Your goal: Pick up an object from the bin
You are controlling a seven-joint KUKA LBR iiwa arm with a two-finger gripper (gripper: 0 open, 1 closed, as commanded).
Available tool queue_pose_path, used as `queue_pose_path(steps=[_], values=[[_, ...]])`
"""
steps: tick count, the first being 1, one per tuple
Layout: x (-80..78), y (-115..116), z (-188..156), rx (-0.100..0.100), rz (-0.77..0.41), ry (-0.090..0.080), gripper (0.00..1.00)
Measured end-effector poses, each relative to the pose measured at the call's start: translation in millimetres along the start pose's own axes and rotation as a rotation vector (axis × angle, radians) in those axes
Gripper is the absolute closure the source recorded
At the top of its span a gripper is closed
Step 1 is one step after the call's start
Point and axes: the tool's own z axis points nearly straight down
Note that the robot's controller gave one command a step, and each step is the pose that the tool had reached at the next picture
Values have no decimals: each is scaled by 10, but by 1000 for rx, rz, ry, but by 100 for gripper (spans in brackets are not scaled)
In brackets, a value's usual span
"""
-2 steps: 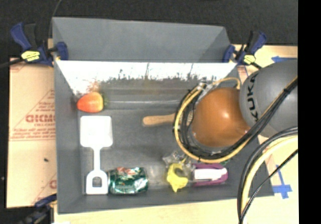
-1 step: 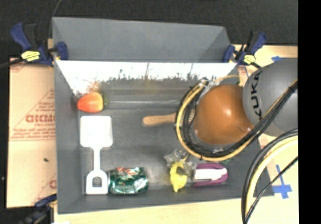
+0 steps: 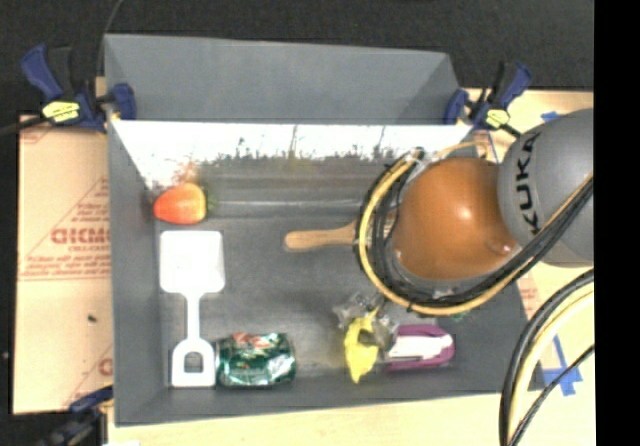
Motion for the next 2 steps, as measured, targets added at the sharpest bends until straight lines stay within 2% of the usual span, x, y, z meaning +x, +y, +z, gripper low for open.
queue_pose_path(steps=[1,2], values=[[-9,-13,-446,4,0,-3,100],[-9,-14,-709,4,3,-3,100]])
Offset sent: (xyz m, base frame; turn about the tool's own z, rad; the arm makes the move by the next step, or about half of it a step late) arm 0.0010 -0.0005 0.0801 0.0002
